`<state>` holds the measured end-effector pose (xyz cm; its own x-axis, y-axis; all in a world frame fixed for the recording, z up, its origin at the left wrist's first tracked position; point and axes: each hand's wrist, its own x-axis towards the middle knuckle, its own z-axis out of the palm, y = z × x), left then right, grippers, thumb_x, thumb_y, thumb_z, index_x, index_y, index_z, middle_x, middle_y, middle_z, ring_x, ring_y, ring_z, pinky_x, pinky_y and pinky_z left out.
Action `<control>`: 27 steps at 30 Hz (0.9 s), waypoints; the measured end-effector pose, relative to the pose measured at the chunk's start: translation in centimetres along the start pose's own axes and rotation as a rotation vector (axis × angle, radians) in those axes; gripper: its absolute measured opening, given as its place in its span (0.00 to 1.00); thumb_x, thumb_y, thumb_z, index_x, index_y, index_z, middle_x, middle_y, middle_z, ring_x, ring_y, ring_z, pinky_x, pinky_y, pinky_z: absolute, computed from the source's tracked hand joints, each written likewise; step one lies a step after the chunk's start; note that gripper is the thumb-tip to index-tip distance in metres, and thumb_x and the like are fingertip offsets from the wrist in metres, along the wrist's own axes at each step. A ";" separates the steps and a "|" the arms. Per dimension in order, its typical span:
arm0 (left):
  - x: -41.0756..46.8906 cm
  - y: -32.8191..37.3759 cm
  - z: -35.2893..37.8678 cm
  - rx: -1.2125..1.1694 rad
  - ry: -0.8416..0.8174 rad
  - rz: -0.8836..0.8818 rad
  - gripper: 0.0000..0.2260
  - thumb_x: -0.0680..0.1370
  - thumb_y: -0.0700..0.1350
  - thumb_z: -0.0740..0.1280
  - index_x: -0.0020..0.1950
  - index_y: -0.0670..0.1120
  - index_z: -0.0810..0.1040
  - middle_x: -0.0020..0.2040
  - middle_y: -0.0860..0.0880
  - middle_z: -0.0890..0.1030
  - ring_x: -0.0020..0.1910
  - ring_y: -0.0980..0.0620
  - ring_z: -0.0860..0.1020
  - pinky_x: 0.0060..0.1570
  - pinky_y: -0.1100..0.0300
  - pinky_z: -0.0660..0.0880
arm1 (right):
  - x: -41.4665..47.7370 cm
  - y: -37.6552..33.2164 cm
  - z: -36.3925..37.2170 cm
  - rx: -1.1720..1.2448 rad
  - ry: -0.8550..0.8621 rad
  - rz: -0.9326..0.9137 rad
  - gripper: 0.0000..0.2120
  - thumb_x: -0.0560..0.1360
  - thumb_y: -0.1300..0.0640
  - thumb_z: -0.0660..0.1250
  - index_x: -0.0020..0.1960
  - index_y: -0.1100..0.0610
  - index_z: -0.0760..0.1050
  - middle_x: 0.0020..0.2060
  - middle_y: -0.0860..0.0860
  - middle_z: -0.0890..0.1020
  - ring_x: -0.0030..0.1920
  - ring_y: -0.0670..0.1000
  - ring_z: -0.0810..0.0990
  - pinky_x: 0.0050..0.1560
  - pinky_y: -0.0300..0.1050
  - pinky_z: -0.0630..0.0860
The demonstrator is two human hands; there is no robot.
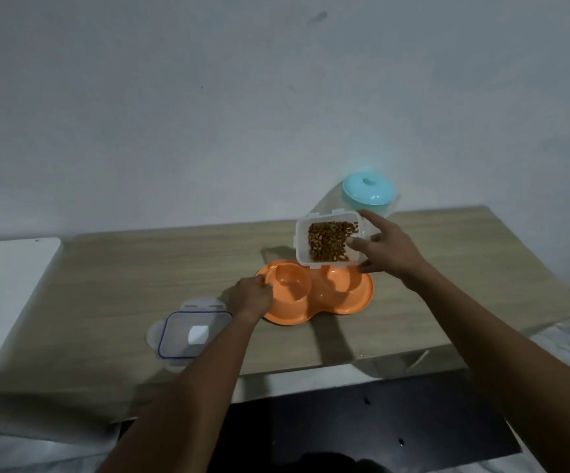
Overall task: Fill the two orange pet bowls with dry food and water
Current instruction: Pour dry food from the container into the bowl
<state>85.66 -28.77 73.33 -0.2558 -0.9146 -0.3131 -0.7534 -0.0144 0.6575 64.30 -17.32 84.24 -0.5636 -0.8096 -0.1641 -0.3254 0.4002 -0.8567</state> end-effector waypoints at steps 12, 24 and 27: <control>0.2 0.0 0.1 -0.107 -0.017 -0.087 0.18 0.80 0.50 0.65 0.68 0.47 0.78 0.65 0.43 0.79 0.63 0.42 0.77 0.59 0.57 0.71 | -0.6 0.0 0.8 -0.260 0.006 -0.188 0.29 0.73 0.54 0.77 0.70 0.37 0.72 0.43 0.44 0.78 0.36 0.57 0.86 0.45 0.57 0.85; 0.2 -0.2 0.3 -0.170 -0.034 -0.109 0.18 0.80 0.50 0.65 0.68 0.46 0.77 0.64 0.41 0.79 0.63 0.42 0.77 0.59 0.57 0.71 | 0.3 0.2 2.0 -0.475 0.037 -0.369 0.35 0.71 0.49 0.78 0.75 0.42 0.69 0.61 0.54 0.82 0.62 0.57 0.78 0.53 0.48 0.71; 0.4 -0.3 0.4 -0.182 -0.043 -0.115 0.18 0.80 0.49 0.65 0.69 0.46 0.76 0.65 0.41 0.79 0.63 0.42 0.77 0.58 0.58 0.71 | 0.4 0.3 2.2 -0.480 0.036 -0.371 0.36 0.71 0.49 0.78 0.76 0.44 0.68 0.63 0.55 0.82 0.62 0.57 0.78 0.55 0.50 0.73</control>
<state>85.56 -28.98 72.78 -0.2033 -0.8845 -0.4199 -0.6586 -0.1937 0.7271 65.64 -18.48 82.86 -0.3696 -0.9205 0.1269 -0.8062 0.2497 -0.5364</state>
